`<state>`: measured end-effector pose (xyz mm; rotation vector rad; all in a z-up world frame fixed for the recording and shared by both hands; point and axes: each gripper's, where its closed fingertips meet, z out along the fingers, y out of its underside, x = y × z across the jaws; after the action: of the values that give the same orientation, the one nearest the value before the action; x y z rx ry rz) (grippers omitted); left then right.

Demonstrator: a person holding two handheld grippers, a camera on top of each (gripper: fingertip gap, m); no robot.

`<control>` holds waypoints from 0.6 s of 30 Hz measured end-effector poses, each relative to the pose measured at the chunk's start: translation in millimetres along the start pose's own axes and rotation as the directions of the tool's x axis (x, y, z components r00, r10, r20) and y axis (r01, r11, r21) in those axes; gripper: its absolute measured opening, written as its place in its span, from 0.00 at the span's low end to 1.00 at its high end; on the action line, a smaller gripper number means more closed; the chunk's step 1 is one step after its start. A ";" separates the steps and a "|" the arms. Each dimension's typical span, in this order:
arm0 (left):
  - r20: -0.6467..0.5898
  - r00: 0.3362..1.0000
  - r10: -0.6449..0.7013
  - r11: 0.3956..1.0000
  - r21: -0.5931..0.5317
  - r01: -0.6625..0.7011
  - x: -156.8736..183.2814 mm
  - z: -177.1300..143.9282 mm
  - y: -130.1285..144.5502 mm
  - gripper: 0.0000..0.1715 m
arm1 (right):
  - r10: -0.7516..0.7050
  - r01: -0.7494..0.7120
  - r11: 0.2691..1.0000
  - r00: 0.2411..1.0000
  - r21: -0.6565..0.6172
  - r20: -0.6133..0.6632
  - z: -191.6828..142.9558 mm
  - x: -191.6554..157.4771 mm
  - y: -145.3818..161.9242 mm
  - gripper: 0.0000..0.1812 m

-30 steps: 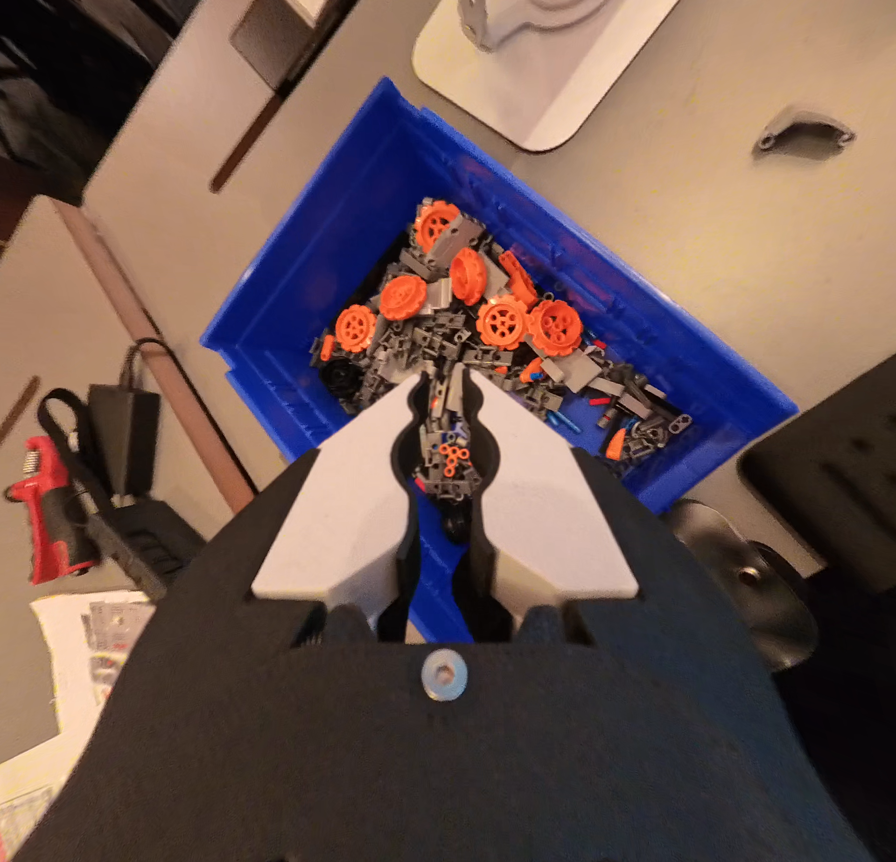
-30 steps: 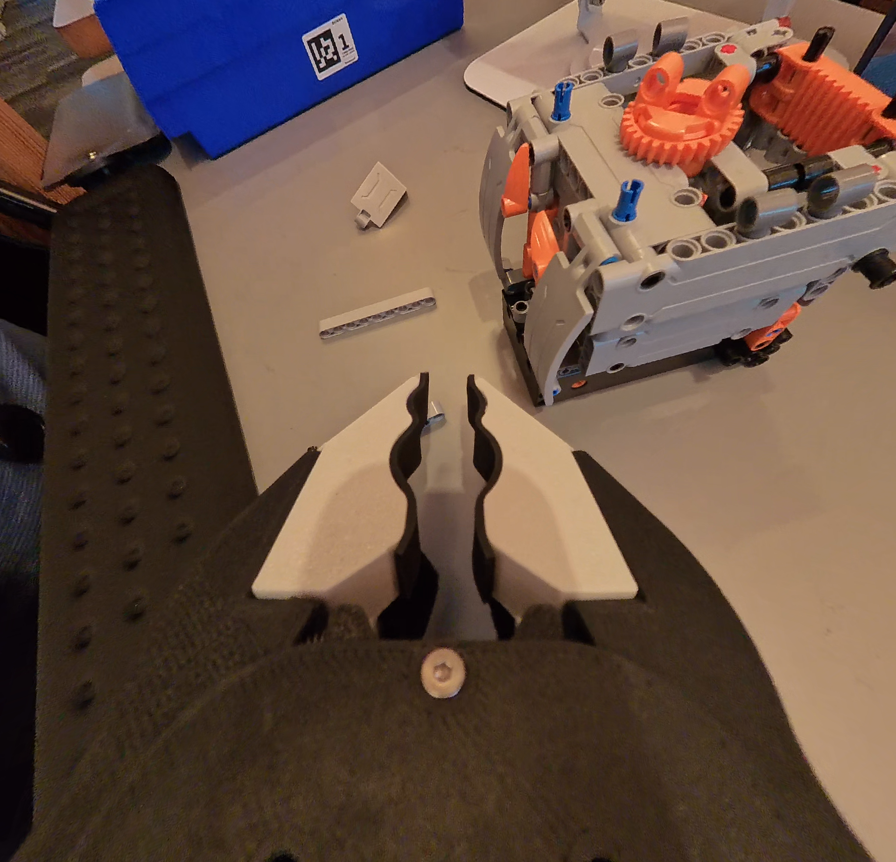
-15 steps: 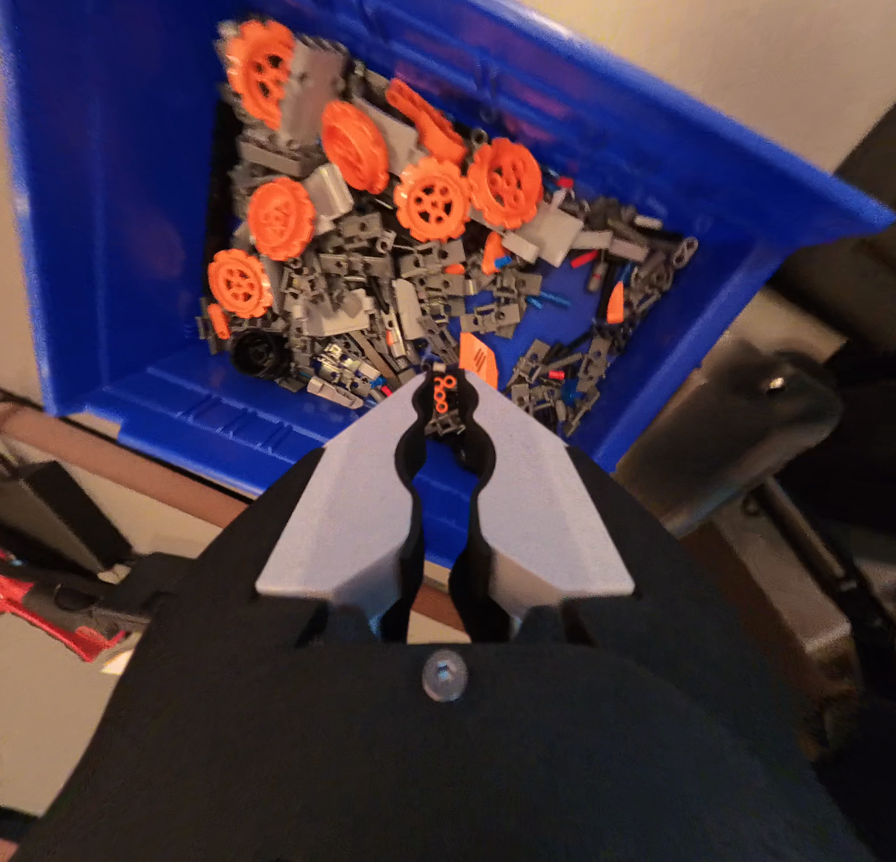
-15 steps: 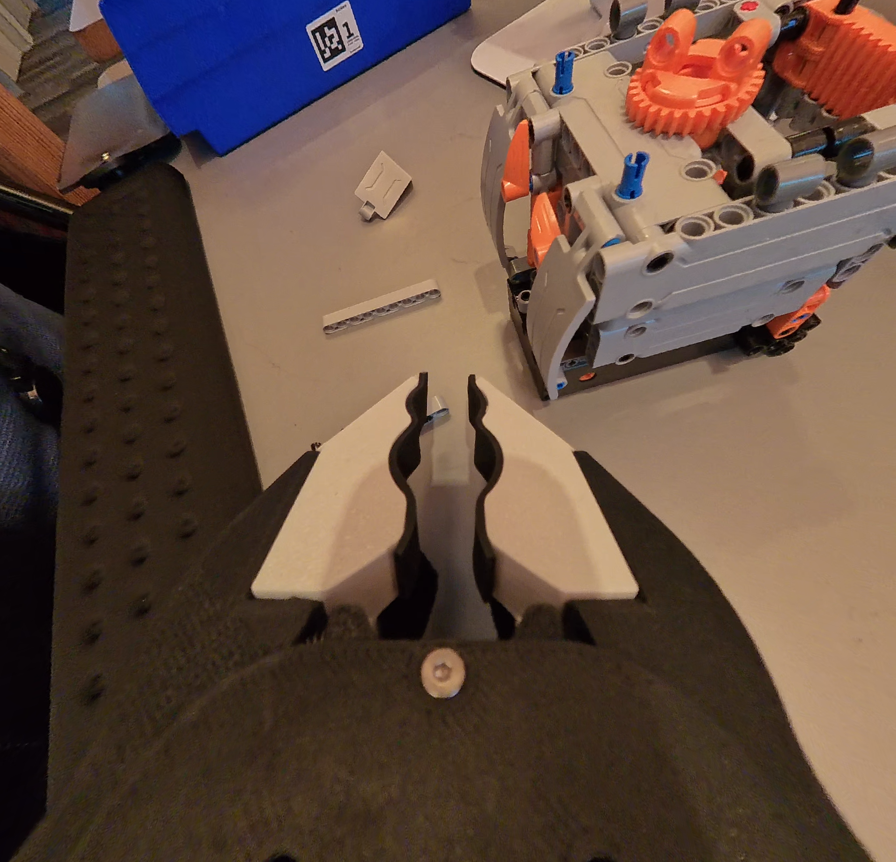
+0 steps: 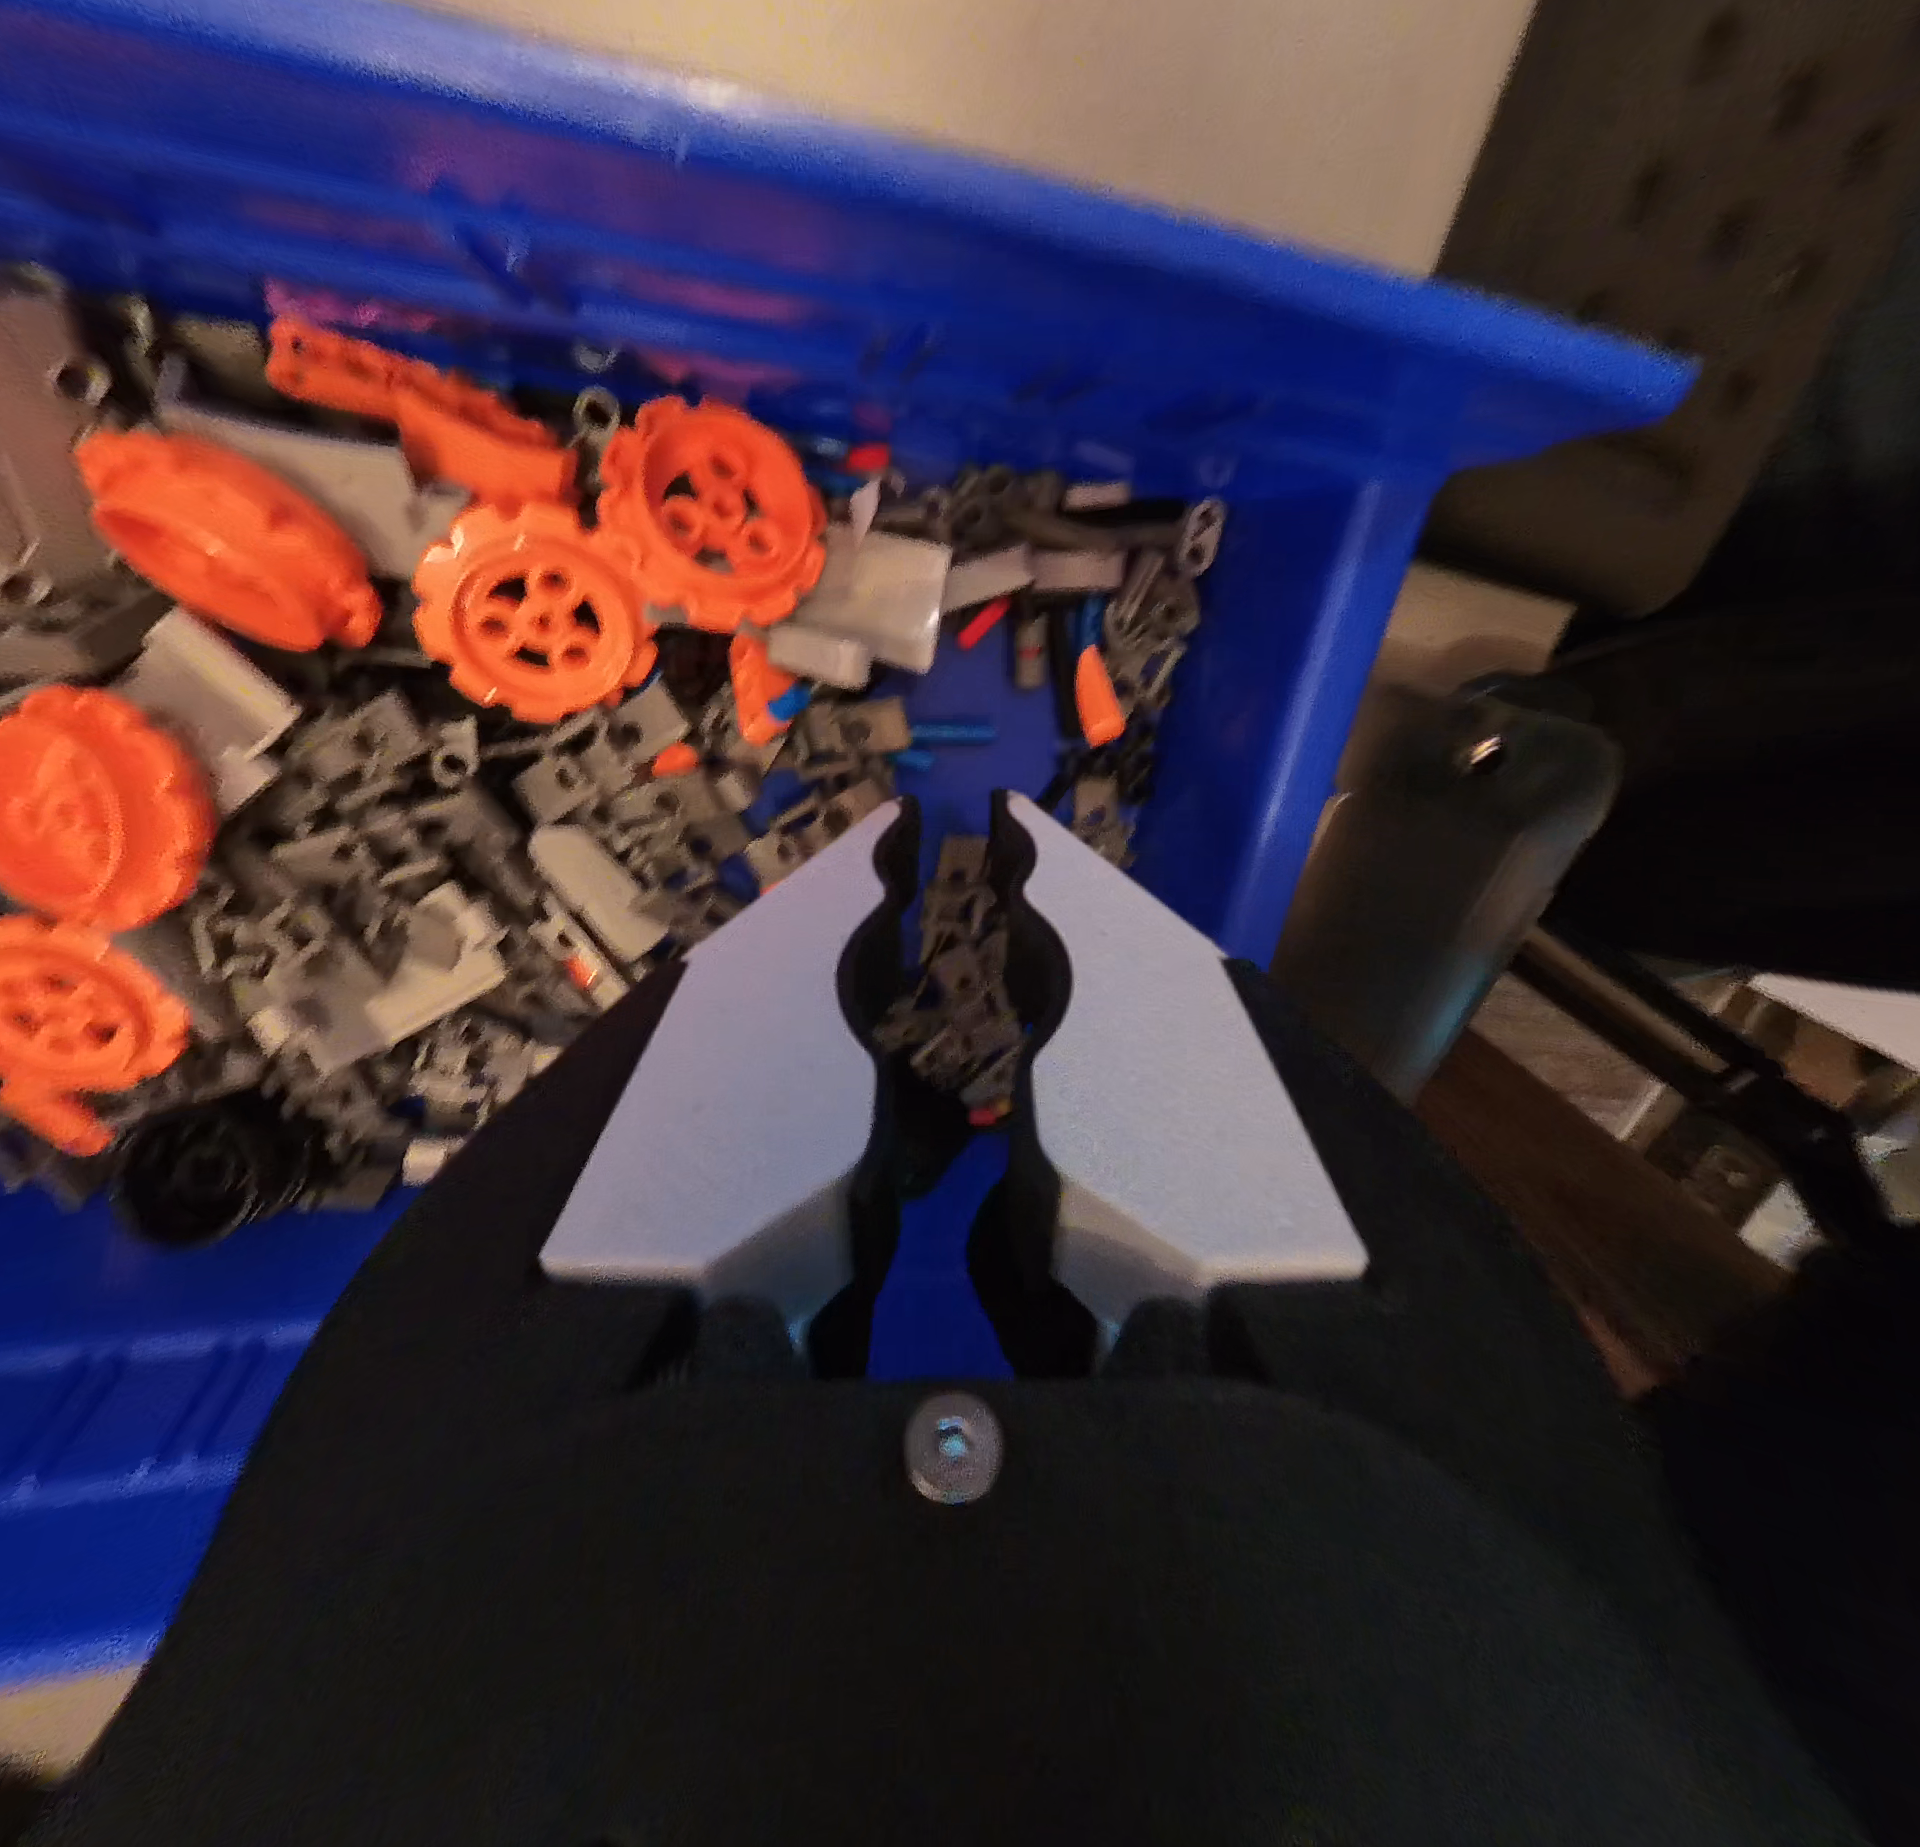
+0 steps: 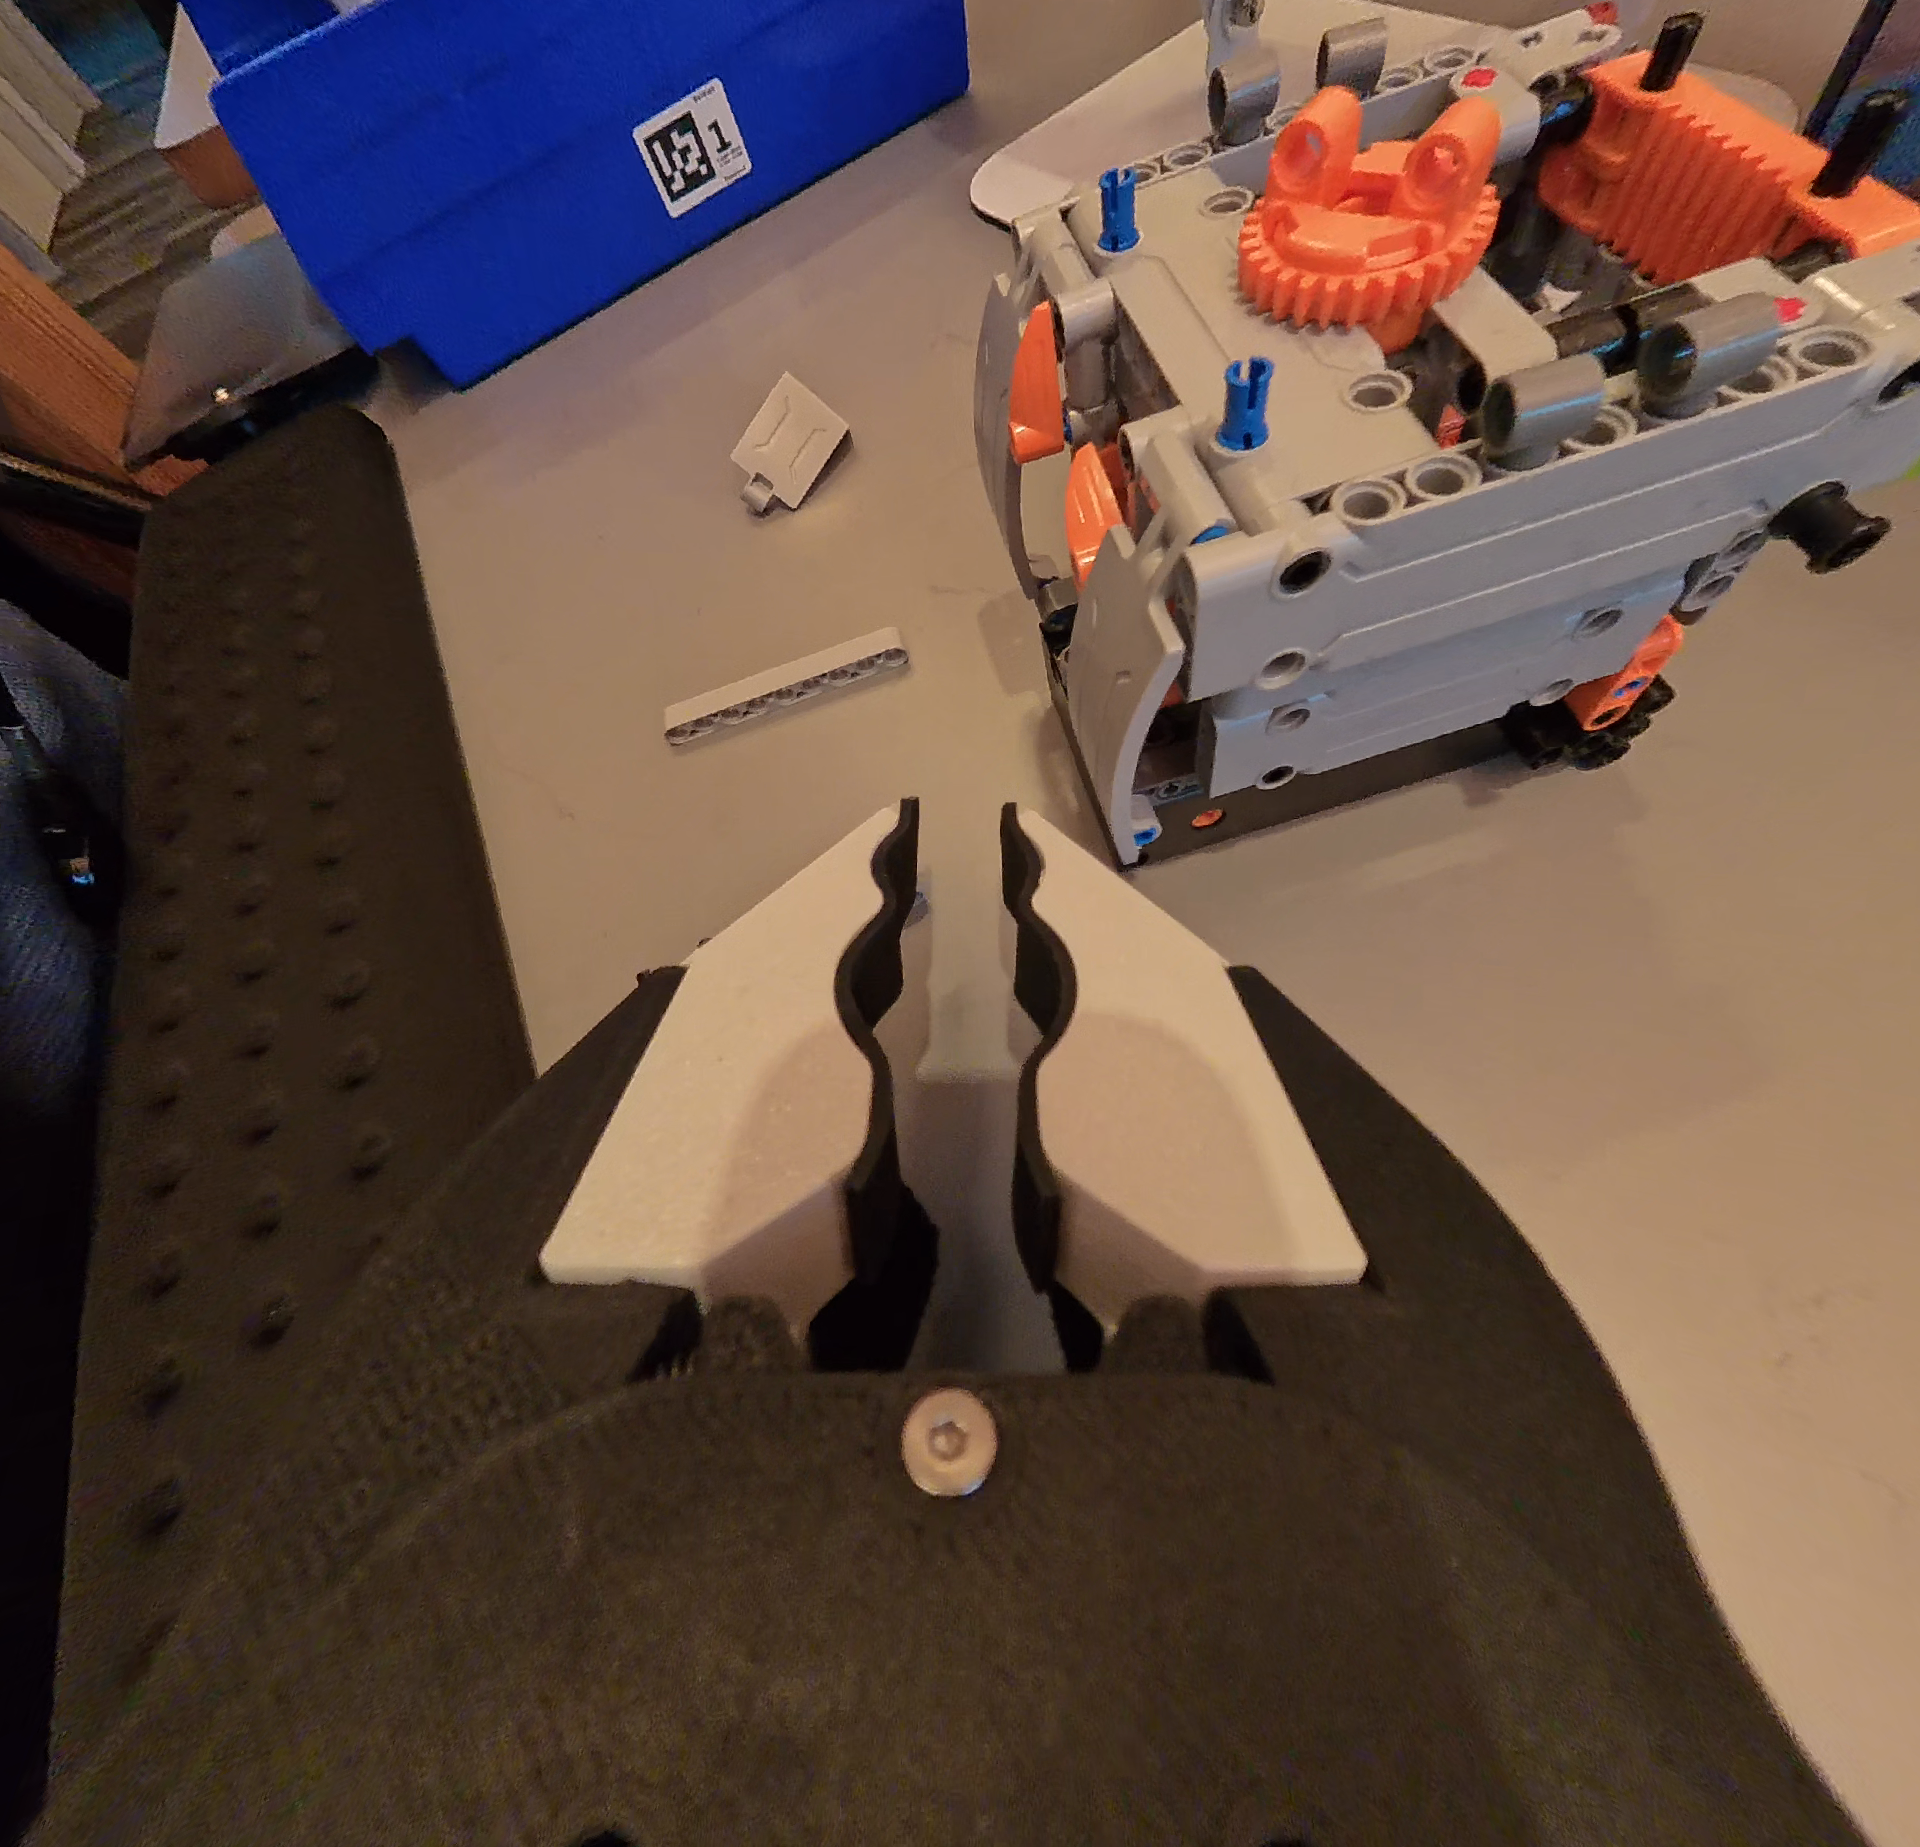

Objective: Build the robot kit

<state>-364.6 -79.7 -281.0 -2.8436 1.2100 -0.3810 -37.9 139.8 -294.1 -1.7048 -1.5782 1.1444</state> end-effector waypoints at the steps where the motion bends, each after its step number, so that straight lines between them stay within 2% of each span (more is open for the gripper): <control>1: -0.030 1.000 0.001 1.000 0.024 -0.001 4.4 2.9 -5.3 0.07 | 0.002 -0.002 1.000 1.000 0.004 -0.003 -0.5 0.9 -0.5 0.07; 6: -0.116 0.991 0.073 0.997 0.048 -0.068 28.3 27.9 -12.4 0.06 | -0.005 0.005 1.000 1.000 0.021 -0.008 -1.9 2.2 -3.1 0.07; 9: -0.116 0.989 0.091 0.995 0.054 -0.085 31.3 38.2 -13.9 0.05 | -0.012 0.012 1.000 1.000 0.020 -0.020 -1.8 3.9 -3.3 0.07; 14: -0.095 0.990 0.109 0.993 0.048 -0.105 25.5 47.8 -13.7 0.02 | -0.022 0.022 1.000 0.999 0.018 -0.031 -1.8 4.4 -2.8 0.06; 18: 0.005 0.998 0.059 0.998 0.027 -0.059 1.1 44.4 -7.1 0.00 | -0.020 0.020 1.000 0.999 0.017 -0.037 -1.9 5.6 -2.5 0.06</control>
<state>-348.4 -78.6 -322.9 -2.7775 1.2752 -0.3858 -37.9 146.0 -292.3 -1.6859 -1.5559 1.1077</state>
